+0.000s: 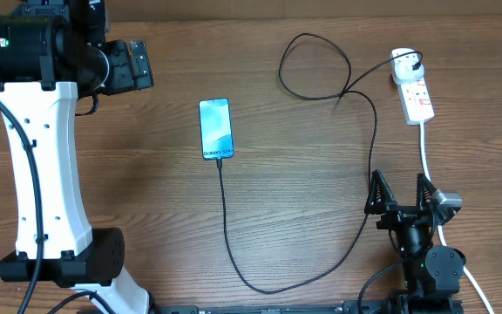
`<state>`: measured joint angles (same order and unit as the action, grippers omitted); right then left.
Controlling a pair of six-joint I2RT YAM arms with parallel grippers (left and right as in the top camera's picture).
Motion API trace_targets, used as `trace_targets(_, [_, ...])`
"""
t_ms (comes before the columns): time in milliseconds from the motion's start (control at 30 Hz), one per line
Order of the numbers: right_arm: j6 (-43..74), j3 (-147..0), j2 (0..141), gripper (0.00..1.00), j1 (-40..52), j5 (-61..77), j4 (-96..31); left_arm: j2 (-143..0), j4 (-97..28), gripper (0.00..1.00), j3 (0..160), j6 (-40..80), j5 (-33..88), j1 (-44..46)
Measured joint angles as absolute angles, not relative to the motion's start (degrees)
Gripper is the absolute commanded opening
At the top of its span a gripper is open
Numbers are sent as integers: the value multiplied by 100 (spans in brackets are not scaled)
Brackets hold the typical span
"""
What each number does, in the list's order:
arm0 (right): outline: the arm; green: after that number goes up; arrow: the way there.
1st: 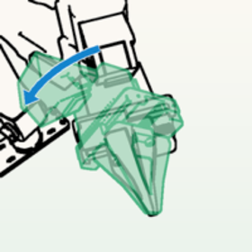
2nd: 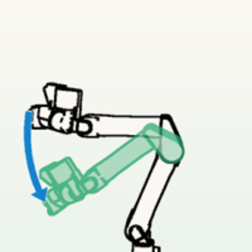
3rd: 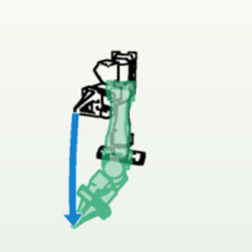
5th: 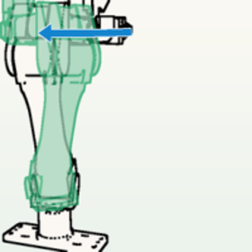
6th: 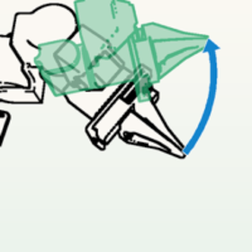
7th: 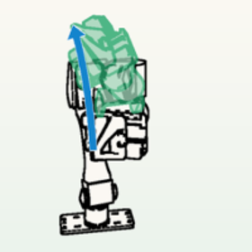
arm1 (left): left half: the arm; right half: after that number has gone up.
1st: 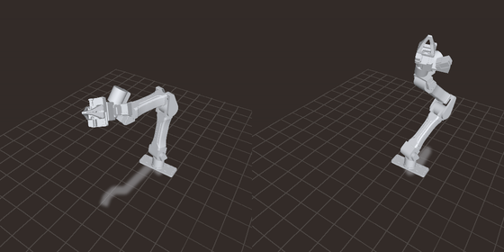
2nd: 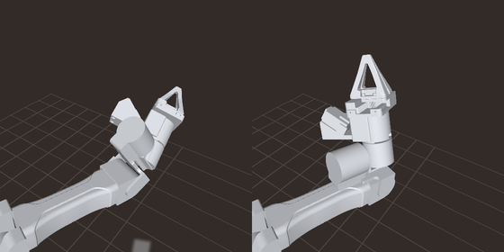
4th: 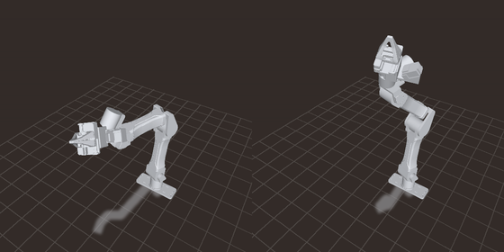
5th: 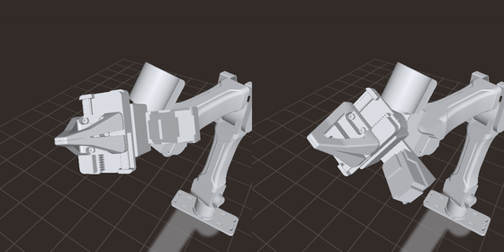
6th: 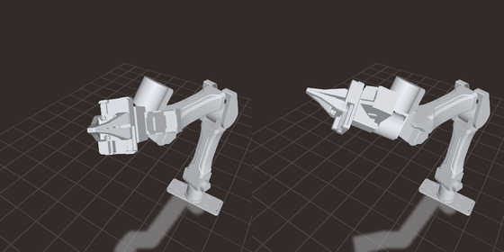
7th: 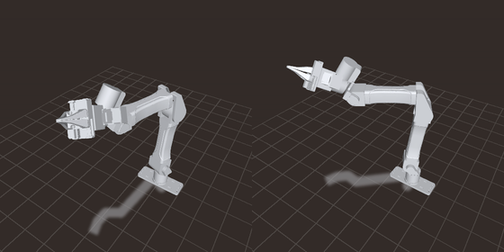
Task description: Plug charger to phone and switch on socket
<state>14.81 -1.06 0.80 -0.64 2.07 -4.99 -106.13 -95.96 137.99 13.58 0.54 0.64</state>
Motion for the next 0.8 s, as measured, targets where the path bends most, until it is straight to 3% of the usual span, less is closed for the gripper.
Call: trace_targets(800, [1483,-106,80,100,-64,209,-504,-10613,-9603,100,13799,1354,-126,64])
